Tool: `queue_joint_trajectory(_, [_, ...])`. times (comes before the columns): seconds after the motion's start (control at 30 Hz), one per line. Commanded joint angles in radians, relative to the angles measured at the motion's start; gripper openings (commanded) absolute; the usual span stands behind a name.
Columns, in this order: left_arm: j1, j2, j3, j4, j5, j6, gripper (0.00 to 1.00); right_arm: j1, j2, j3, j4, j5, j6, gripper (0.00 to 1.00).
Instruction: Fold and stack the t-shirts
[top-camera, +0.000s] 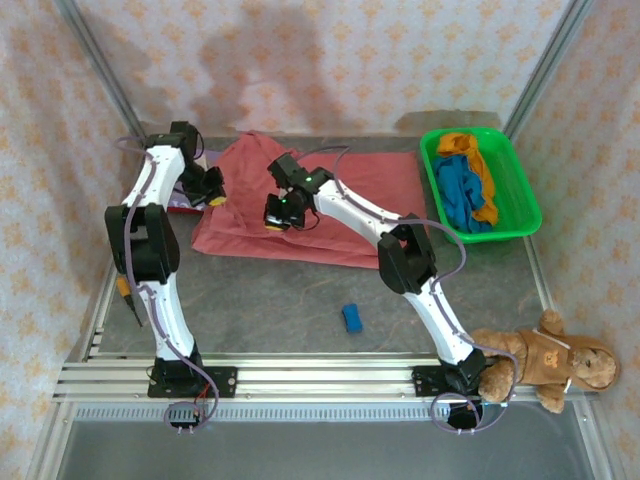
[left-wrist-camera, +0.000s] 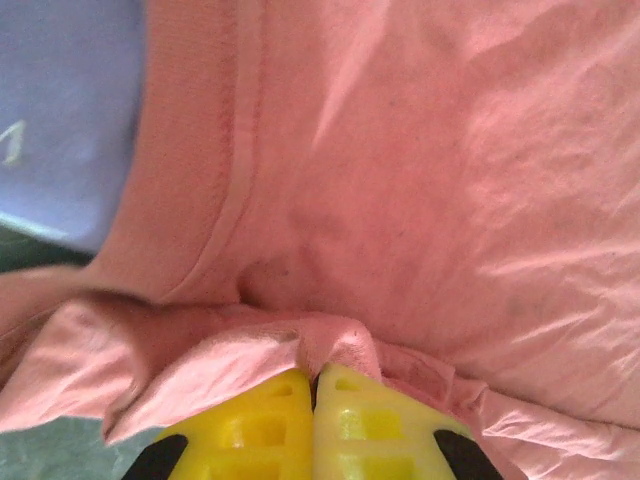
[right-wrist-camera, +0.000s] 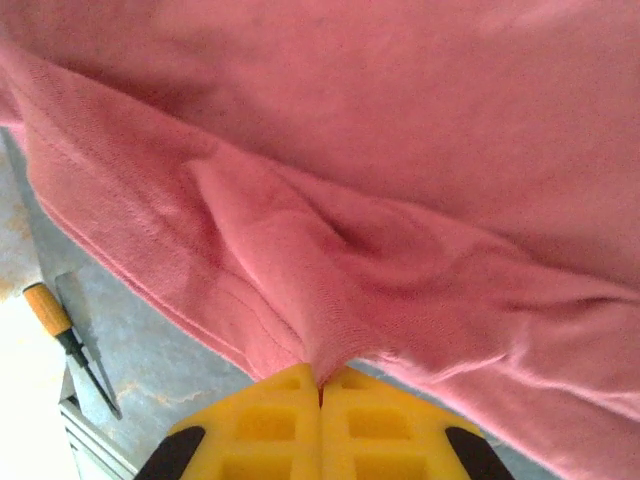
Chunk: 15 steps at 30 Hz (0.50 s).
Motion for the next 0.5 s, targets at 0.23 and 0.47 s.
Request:
queue_joint_trajectory(0.23, [-0.024, 0.156, 0.295, -0.098, 0.018, -0.026, 0.0, -0.086, 0.094, 0.079, 0.006, -0.057, -0.002, 0.0])
queue_joint_trajectory(0.47, [-0.035, 0.263, 0.448, -0.146, 0.049, -0.042, 0.0, -0.123, 0.134, 0.127, 0.004, -0.069, -0.013, 0.0])
